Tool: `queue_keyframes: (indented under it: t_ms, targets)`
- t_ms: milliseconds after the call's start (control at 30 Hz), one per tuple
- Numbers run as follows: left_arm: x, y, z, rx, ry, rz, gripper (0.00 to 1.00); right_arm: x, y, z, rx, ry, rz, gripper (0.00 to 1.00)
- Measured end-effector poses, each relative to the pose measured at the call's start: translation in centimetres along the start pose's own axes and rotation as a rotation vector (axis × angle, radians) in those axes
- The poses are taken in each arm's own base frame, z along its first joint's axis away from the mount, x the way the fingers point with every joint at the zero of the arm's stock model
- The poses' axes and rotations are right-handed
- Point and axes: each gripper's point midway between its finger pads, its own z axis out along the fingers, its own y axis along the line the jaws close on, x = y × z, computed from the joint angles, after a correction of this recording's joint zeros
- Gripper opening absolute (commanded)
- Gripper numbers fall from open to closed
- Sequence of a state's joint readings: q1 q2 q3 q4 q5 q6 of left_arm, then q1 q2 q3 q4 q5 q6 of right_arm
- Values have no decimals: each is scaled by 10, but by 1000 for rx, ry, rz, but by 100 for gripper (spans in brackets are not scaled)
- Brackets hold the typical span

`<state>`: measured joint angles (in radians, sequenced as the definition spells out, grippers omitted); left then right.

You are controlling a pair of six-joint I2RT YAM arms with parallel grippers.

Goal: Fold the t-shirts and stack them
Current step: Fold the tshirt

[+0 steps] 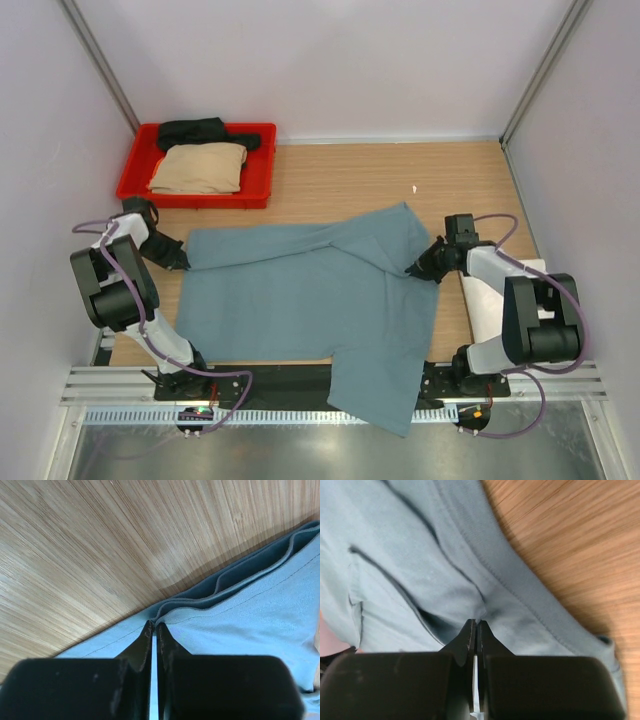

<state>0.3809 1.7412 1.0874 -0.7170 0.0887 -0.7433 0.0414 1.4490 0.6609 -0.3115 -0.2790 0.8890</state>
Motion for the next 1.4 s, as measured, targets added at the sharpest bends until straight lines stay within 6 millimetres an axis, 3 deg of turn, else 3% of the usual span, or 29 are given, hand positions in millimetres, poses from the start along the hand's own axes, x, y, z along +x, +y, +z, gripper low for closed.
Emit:
queue_keyframes:
  t_ms: [100,233,367,533,933,1400]
  targets:
    - [-2,0,-1,-4,-5,4,0,-1,7,-14,-34,-22,-46,1]
    - [-3,3,1,-18,-9,15,0,-5,35,-53,-174,-112,-147,1]
    - [-4,6,5,-39,-6,18,0,0,50,-79,-293,-166,-203,1]
    - [-6,6,5,-47,-6,17,0,6,57,-91,-359,-183,-231,1]
    - [-7,6,6,-56,-7,20,0,14,97,-137,-580,-313,-362,1]
    - [-13,7,6,-78,-21,21,0,38,111,-153,-629,-384,-431,1]
